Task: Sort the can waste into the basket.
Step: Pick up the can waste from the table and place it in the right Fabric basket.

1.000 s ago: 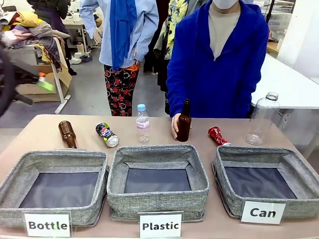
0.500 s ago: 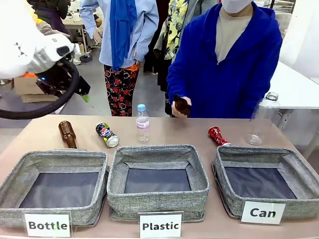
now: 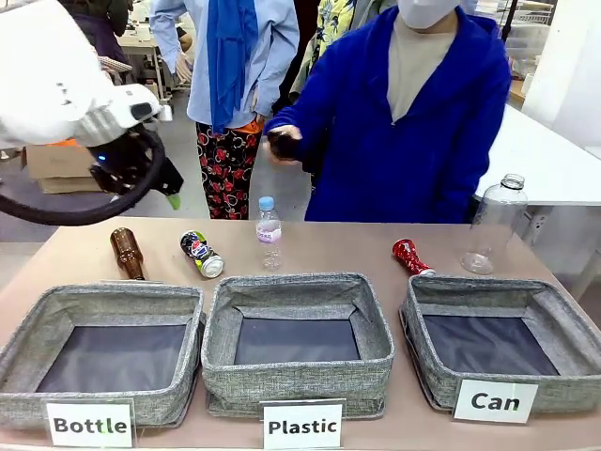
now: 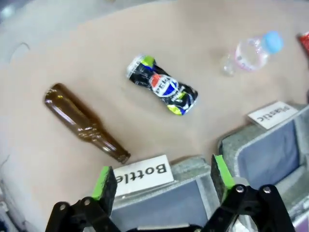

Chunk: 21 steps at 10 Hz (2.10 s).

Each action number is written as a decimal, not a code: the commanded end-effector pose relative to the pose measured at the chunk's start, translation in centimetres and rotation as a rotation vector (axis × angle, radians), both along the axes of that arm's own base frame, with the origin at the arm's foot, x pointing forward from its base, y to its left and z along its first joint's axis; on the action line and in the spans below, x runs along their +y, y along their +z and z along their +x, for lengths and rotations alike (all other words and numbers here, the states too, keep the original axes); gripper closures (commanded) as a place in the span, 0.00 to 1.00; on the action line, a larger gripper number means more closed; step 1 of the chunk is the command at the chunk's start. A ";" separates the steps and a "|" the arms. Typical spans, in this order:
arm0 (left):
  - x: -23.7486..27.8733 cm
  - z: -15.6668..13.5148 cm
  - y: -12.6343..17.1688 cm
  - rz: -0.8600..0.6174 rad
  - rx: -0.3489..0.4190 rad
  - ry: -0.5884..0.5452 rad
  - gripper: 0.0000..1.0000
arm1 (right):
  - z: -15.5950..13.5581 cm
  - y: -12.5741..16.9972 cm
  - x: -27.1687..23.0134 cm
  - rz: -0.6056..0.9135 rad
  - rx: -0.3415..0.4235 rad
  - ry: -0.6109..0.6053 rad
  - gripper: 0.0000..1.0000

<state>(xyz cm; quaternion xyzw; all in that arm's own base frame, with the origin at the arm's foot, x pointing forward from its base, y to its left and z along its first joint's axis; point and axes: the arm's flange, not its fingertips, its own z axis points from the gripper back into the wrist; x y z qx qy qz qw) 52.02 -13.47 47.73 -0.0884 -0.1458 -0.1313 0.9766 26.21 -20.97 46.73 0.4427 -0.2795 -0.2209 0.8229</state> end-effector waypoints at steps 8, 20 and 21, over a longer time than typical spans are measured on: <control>34.2 -12.7 5.9 -0.618 0.019 -0.082 0.00 | 0.2 -0.1 -0.3 0.002 -0.033 0.007 0.00; 28.6 -15.0 4.3 -0.520 0.012 -0.039 0.00 | 0.2 -0.1 -0.3 0.002 -0.033 0.007 0.00; 24.7 -13.0 5.0 -0.421 0.035 -0.037 0.00 | 0.2 -0.1 -0.3 0.002 -0.033 0.007 0.00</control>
